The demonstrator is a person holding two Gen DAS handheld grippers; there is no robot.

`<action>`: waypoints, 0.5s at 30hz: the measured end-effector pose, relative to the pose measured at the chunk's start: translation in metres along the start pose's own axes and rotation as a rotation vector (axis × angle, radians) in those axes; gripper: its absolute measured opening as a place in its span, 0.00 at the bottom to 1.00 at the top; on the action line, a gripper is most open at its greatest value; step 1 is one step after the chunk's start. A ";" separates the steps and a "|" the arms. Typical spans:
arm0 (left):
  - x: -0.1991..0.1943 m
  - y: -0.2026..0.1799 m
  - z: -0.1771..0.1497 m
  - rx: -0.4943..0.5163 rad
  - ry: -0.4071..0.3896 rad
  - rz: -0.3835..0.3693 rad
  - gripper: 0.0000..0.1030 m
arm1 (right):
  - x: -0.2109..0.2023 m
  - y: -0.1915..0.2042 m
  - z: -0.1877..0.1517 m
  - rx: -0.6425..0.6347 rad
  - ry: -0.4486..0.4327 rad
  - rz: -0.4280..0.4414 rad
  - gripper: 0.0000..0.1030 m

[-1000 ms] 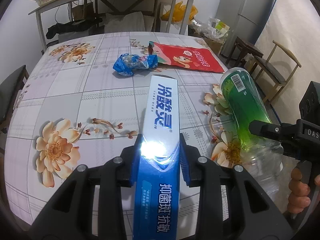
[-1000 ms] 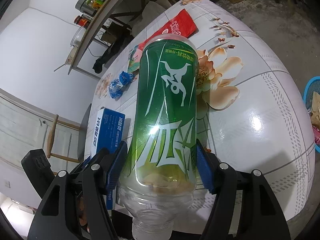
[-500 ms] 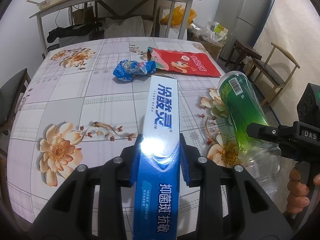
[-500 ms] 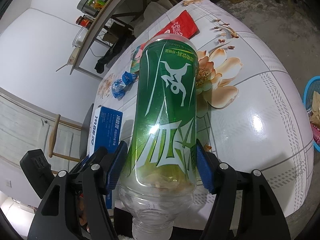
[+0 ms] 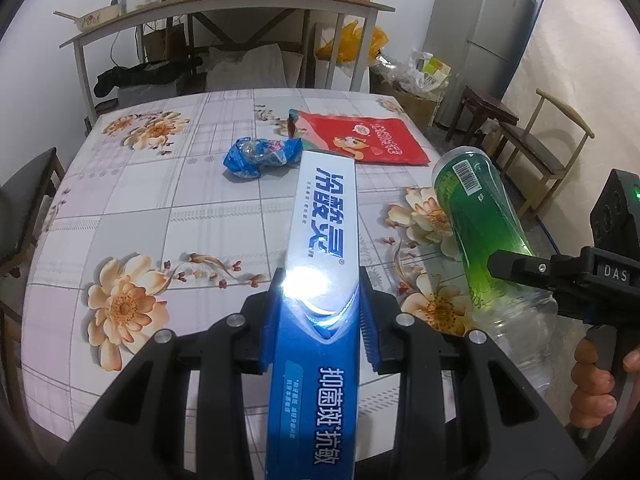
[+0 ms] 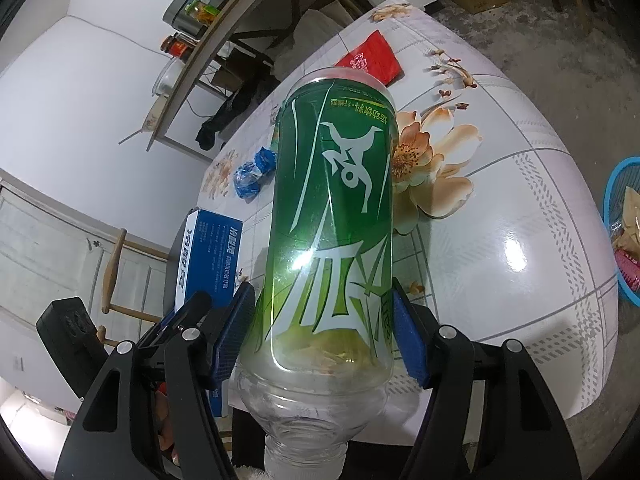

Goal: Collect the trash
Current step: 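Hold the toothpaste box in the left gripper and the green bottle in the right gripper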

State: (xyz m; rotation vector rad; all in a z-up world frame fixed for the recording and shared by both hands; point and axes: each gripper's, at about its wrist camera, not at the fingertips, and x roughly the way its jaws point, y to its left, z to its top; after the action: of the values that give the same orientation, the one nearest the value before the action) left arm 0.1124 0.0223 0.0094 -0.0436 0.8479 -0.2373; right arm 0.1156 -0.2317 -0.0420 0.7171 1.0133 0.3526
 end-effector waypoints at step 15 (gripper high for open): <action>-0.022 -0.028 0.006 0.052 -0.042 -0.028 0.31 | -0.038 -0.010 -0.006 0.017 -0.063 0.031 0.63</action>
State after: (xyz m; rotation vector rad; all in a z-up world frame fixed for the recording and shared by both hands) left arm 0.0975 -0.0006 0.0333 -0.0120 0.7996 -0.2839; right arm 0.0912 -0.2587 -0.0268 0.7559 0.9477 0.3468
